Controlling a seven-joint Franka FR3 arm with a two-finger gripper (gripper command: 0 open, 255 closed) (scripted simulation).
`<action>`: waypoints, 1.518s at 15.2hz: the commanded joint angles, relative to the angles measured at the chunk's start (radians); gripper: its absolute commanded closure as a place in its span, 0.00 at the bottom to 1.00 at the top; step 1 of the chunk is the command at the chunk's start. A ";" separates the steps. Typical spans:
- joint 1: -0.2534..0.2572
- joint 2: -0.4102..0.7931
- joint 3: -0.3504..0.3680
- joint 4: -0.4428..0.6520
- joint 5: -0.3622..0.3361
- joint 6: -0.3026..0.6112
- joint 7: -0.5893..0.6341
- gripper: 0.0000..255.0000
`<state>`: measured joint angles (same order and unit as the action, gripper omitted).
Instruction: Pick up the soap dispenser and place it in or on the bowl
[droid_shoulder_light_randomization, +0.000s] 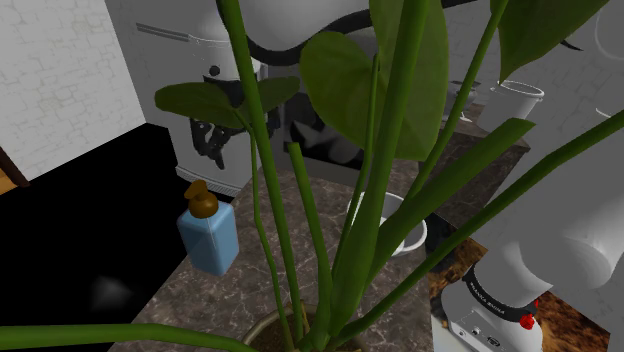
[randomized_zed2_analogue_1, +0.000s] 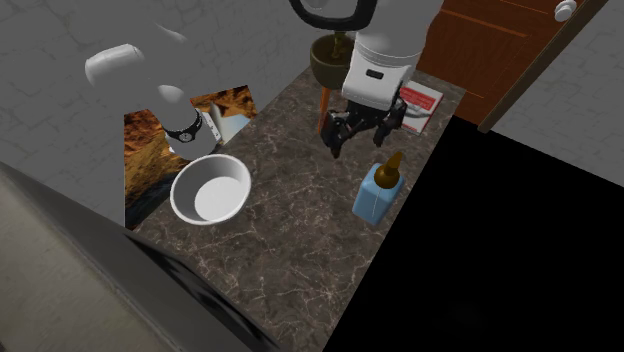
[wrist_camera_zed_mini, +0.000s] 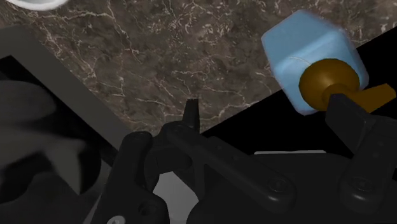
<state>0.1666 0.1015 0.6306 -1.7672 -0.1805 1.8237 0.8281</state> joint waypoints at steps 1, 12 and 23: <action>0.036 0.098 0.015 0.090 -0.052 -0.025 0.055 0.00; 0.171 0.356 0.003 0.292 -0.175 -0.043 0.163 0.00; 0.166 0.359 0.000 0.262 -0.179 -0.011 0.167 1.00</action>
<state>0.3324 0.4607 0.6305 -1.5055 -0.3599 1.8123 0.9954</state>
